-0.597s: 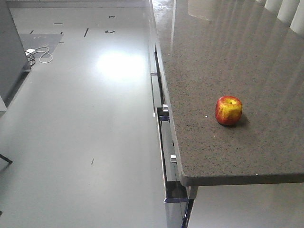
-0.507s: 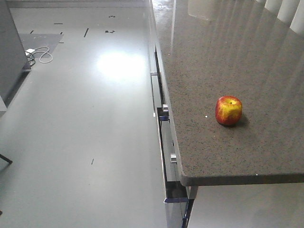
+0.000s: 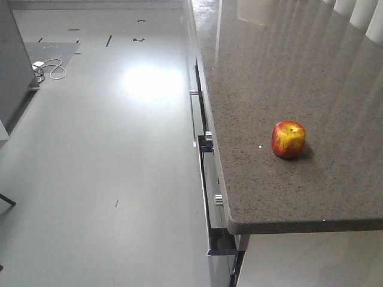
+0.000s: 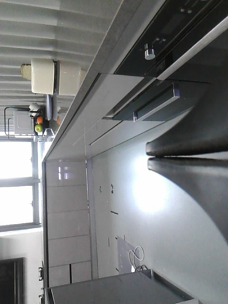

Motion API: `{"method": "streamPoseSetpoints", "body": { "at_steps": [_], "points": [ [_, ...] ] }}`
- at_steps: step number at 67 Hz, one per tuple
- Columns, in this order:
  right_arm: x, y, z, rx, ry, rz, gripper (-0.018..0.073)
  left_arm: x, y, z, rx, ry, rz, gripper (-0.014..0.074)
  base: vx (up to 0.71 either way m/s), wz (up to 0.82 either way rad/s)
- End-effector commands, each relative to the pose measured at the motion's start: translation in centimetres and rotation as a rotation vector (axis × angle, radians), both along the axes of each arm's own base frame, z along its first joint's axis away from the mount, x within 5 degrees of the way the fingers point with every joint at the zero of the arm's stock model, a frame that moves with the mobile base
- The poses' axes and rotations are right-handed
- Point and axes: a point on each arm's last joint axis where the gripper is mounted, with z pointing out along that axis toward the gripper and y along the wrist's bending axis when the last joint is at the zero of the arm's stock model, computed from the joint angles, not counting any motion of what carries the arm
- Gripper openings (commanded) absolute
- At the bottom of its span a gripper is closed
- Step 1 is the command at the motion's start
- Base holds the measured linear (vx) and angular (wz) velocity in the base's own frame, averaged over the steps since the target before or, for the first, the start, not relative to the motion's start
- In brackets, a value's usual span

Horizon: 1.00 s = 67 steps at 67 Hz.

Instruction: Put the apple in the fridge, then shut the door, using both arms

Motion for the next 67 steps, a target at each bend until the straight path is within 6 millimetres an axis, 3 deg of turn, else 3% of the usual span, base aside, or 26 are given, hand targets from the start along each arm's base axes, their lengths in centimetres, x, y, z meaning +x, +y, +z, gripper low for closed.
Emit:
{"method": "streamPoseSetpoints", "body": {
  "at_steps": [1,12,28,49,58,67],
  "points": [
    [-0.5,0.0,4.2,-0.015,-0.056,-0.006,-0.0003,-0.2,0.0,1.3,-0.009,-0.099,0.000,-0.0006,0.00,0.00],
    [0.0,-0.1,8.4,-0.009,0.095,-0.013,-0.0001,-0.2,0.0,1.3,-0.009,-0.099,0.000,-0.0006,0.00,0.00],
    [2.3,-0.2,11.9,0.000,0.383,-0.021,0.0084,-0.2,0.0,1.3,-0.009,-0.099,0.000,-0.0006,0.00,0.00],
    [7.7,-0.2,12.3,-0.098,0.618,-0.005,0.0471,-0.2,0.0,1.3,-0.009,-0.099,0.000,-0.0006,0.00,0.00],
    [10.3,-0.2,12.1,-0.141,0.690,0.008,0.0599,-0.2,0.0,1.3,-0.009,-0.099,0.000,-0.0006,0.00,0.00],
    [12.9,0.1,11.6,-0.160,0.754,0.046,0.0665,-0.2,0.0,1.3,-0.009,-0.099,0.000,-0.0006,0.00,0.00]
  ]
}}
